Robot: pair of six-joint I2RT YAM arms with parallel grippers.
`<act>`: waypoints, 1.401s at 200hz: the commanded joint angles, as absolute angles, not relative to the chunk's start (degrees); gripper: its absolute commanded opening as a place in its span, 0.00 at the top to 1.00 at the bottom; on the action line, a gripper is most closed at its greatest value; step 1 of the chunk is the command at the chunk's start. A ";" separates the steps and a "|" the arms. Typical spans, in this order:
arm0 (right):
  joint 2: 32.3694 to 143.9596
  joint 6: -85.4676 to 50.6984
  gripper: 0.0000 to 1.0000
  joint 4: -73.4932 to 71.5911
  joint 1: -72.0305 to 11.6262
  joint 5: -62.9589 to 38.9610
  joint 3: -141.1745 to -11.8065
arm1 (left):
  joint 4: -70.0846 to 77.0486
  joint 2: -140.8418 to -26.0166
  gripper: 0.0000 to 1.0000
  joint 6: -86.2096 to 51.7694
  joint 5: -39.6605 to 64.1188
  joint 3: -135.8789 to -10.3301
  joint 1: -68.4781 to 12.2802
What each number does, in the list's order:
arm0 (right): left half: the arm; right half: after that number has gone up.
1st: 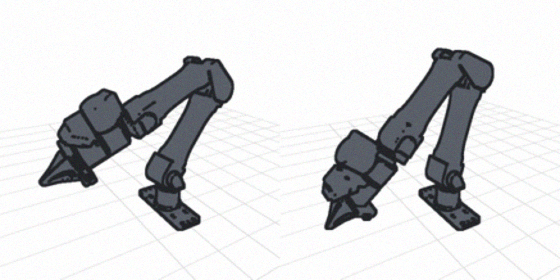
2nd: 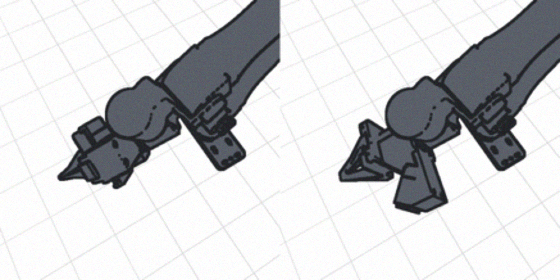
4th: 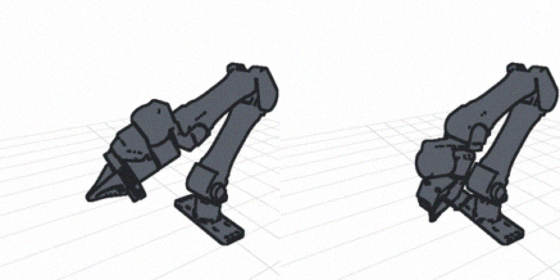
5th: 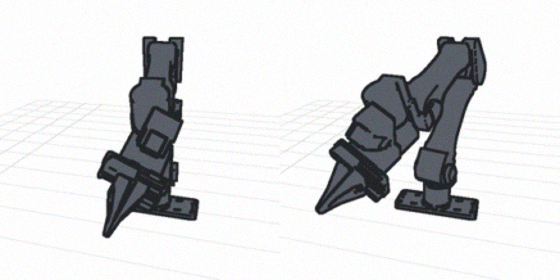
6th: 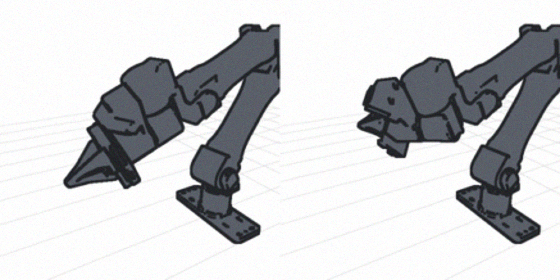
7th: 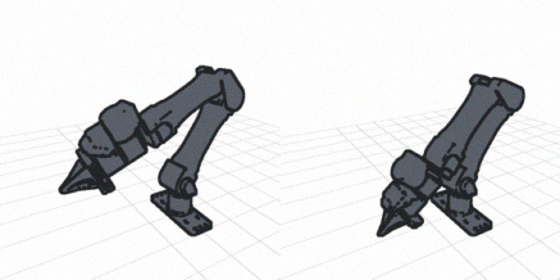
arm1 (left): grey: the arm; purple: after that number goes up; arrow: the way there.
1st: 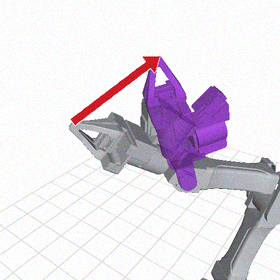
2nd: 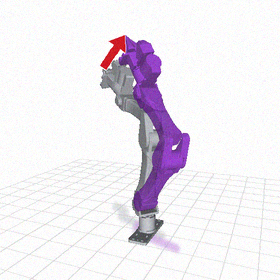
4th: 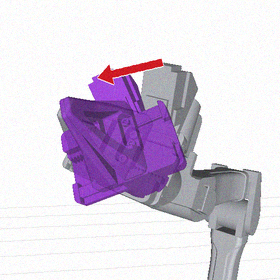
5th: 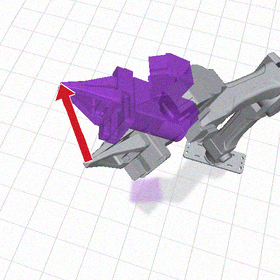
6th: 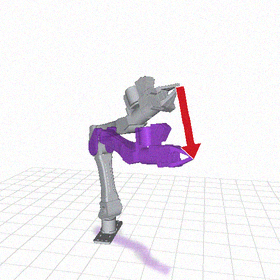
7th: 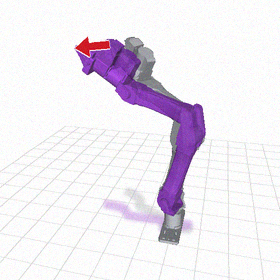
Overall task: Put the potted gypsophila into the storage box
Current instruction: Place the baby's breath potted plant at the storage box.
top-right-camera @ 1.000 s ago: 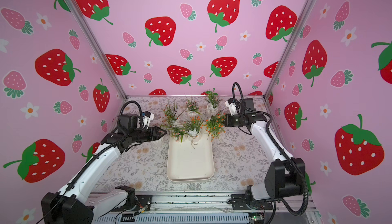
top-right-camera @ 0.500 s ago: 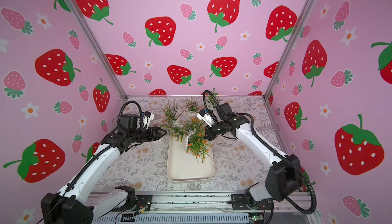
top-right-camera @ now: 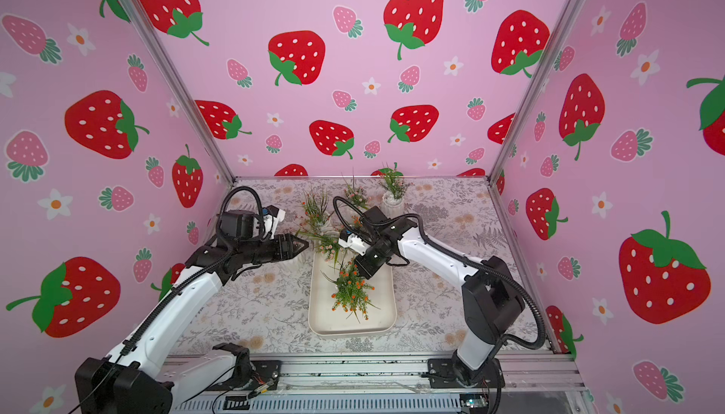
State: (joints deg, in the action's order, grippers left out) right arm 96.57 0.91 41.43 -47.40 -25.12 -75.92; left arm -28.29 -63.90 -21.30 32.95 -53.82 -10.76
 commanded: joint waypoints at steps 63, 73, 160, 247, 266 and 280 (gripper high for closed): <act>98.86 -14.48 1.00 26.18 -48.82 -16.46 -78.18 | -30.58 -63.27 0.41 -21.46 31.26 -55.96 -10.63; 99.51 -15.42 1.00 25.25 -48.95 -16.40 -78.39 | -30.68 -63.26 0.41 -21.52 31.49 -55.93 -10.58; 105.21 -23.69 1.00 20.27 -49.57 -14.33 -81.06 | -31.03 -62.54 0.41 -21.20 30.71 -55.96 -10.63; 107.45 -28.59 0.86 15.91 -49.70 -16.78 -80.16 | -31.38 -62.18 0.41 -21.17 30.09 -56.00 -10.63; 106.90 -28.08 0.75 16.81 -49.67 -17.31 -80.34 | -31.59 -62.05 0.41 -21.01 30.17 -55.90 -10.63; 105.26 -27.45 0.70 17.64 -49.72 -16.56 -79.42 | -31.95 -61.89 0.41 -20.81 29.12 -56.07 -10.62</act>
State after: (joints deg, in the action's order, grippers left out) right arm 107.57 -26.98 19.27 -49.43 -16.51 -78.63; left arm -30.76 -63.35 -21.23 30.37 -53.82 -10.76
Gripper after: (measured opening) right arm 0.268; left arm 0.590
